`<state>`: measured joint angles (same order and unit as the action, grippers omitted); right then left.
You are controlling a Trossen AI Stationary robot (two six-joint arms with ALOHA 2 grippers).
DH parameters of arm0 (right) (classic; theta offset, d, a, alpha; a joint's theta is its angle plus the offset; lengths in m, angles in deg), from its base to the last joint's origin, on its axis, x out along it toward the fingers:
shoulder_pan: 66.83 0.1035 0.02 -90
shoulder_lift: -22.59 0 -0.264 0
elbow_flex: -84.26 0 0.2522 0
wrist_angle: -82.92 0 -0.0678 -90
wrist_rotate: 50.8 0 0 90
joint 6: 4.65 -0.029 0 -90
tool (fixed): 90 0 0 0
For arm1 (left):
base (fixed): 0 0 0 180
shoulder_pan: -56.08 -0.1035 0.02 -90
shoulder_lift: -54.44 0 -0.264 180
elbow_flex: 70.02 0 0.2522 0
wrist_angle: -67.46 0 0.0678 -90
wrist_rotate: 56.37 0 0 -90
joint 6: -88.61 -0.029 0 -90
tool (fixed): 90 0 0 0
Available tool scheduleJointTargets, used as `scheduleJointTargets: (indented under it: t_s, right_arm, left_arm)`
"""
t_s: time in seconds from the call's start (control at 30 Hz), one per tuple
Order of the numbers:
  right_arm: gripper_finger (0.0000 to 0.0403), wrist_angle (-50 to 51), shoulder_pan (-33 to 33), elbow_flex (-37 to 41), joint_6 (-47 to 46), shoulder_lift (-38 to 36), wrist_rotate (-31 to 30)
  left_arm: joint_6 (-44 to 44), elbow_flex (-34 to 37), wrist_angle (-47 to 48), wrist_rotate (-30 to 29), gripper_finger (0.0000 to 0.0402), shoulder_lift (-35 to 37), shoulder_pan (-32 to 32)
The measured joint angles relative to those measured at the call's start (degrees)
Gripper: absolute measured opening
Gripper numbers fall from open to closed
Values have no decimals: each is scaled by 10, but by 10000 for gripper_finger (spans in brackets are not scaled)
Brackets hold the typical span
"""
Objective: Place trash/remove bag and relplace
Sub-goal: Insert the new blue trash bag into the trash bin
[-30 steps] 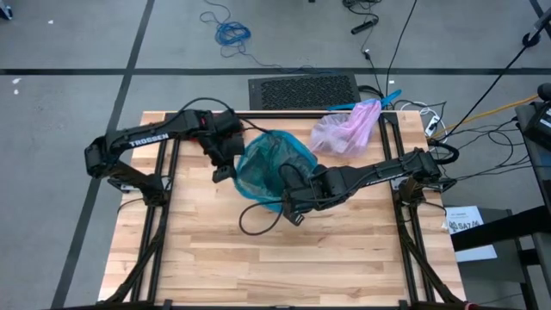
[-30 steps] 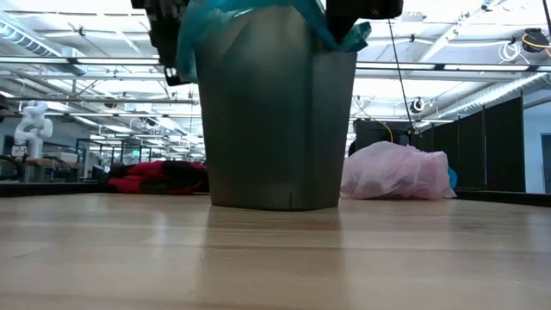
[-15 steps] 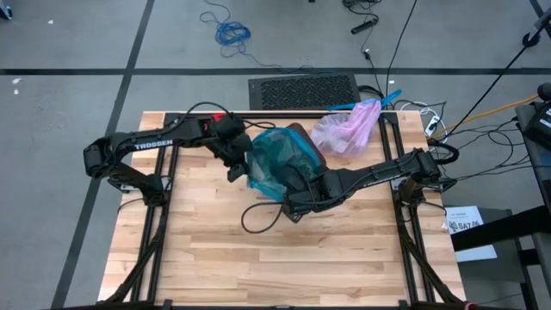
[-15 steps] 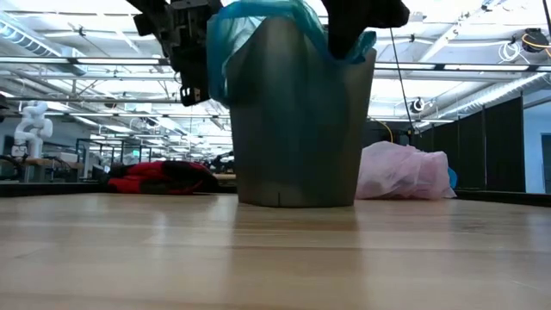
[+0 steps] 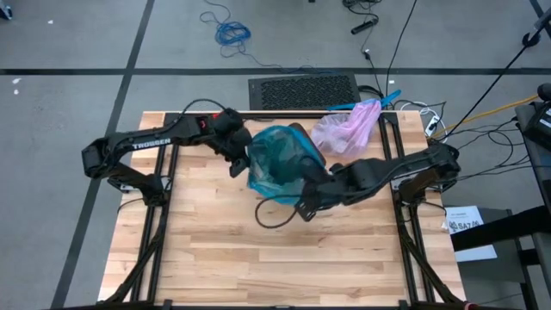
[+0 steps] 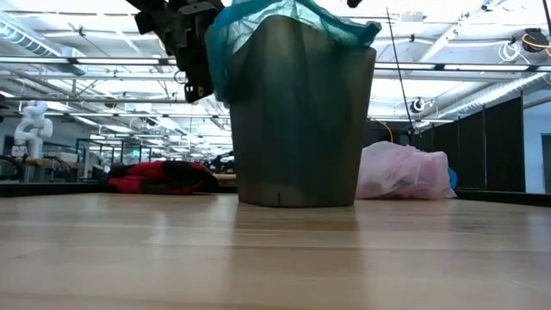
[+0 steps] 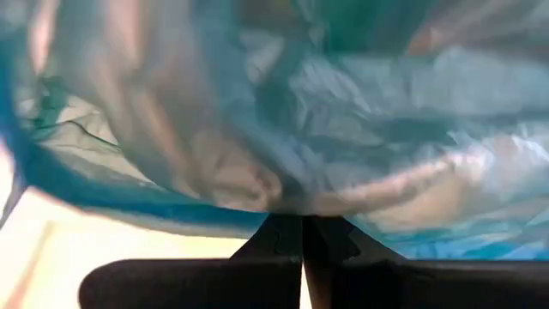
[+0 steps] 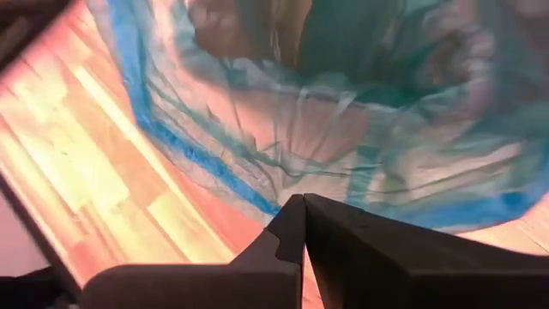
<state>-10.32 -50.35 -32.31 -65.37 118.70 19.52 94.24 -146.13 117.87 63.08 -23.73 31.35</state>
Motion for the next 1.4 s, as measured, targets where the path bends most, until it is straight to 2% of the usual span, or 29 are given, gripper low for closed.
scheduleJointTargets:
  t_s: [0.2,0.37,0.53,0.7,0.87,1.0,1.13,1.27,1.4]
  right_arm:
    - [0,-38,-38,0,41,-51,-16]
    - [0,-80,-142,0,122,-78,-20]
    - [19,-91,-279,1,194,-78,96]
    - [82,-149,-367,1,263,-74,224]
    - [152,-149,-399,1,299,-73,242]
    - [174,-147,-402,1,323,-58,270]
    - [171,-127,-396,1,339,-27,287]
    - [156,-102,-397,1,334,-1,256]
    - [110,-108,-397,1,332,5,243]
  left_arm:
    - [-5,-11,-3,-2,0,16,-33]
    - [-5,-11,-1,-1,0,23,-50]
    - [0,-11,-1,0,0,45,-54]
    - [27,-11,-1,1,0,83,-54]
    - [64,-11,-10,6,0,127,-53]
    - [109,-12,-84,44,0,140,-33]
    - [136,-13,-156,61,0,125,0]
    - [137,-12,-136,64,0,98,31]
    - [137,-12,-127,66,0,89,56]
